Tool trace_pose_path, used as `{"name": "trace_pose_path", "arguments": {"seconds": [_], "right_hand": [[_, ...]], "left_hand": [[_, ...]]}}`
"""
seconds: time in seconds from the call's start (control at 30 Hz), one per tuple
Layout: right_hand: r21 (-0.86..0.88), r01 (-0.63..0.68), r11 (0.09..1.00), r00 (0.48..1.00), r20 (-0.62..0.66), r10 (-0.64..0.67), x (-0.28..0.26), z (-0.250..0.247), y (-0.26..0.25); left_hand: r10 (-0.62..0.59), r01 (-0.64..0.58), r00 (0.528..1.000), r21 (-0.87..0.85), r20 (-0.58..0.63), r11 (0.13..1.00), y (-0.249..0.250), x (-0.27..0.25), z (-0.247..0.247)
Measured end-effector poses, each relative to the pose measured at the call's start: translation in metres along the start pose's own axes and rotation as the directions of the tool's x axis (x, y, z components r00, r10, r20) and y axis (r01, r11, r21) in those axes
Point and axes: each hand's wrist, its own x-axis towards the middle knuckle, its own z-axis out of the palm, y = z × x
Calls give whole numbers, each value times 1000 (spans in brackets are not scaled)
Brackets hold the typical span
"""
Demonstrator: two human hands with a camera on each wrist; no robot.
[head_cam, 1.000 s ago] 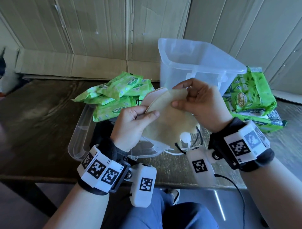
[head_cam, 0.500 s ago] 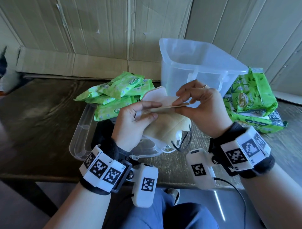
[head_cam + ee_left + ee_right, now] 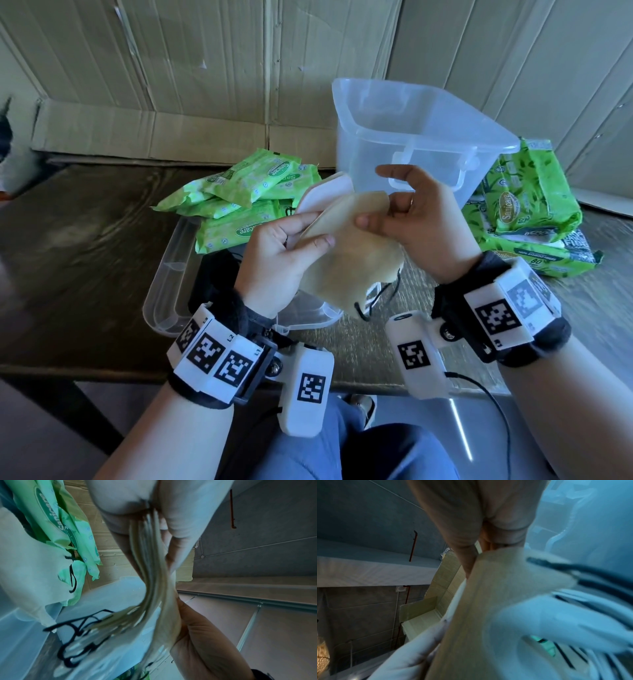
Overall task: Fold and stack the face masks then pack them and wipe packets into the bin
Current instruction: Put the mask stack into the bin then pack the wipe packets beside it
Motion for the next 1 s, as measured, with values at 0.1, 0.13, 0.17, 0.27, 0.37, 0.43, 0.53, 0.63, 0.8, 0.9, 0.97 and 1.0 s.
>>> {"name": "trace_pose_path", "arguments": {"seconds": [0.1, 0.13, 0.17, 0.27, 0.37, 0.43, 0.53, 0.63, 0.8, 0.9, 0.97, 1.0], "right_hand": [[-59, -15, 998, 1000, -12, 14, 3, 0, 5], [-83, -17, 996, 1000, -21, 15, 3, 0, 7], [-110, -20, 994, 999, -30, 17, 3, -1, 9], [-121, -16, 993, 997, -71, 7, 2, -5, 13], [-29, 32, 999, 998, -48, -33, 1, -5, 10], [47, 69, 997, 998, -14, -68, 2, -4, 6], [54, 92, 994, 995, 32, -94, 6, -4, 1], [9, 95, 995, 994, 49, -95, 10, -1, -2], [-122, 111, 986, 993, -18, -114, 10, 10, 2], [-262, 92, 961, 986, 158, -51, 8, 15, 9], [-179, 59, 982, 957, 291, -5, 7, 19, 14], [-133, 46, 990, 947, 322, -1, 9, 20, 16]], "left_hand": [[12, -12, 1000, 21, 2, 1000, 1, 0, 0], [23, -22, 1000, 29, -2, 999, 2, 0, 0], [38, -38, 999, 39, -9, 999, 3, 0, 0], [86, -84, 996, 71, -33, 994, 2, 1, -1], [83, -76, 995, 111, -55, 991, 1, 2, -1], [55, -53, 998, 86, -27, 995, 4, 1, -1], [24, -26, 999, 72, 38, 997, 6, -1, -2], [-1, -3, 999, 89, 46, 996, 5, -2, -3], [-6, 2, 997, 57, 79, 998, 4, -2, -3], [62, -65, 992, 33, 106, 997, 2, -2, -6], [106, -114, 986, 54, 126, 992, 3, -3, -9], [112, -124, 985, 84, 133, 989, 2, -3, -12]]}}
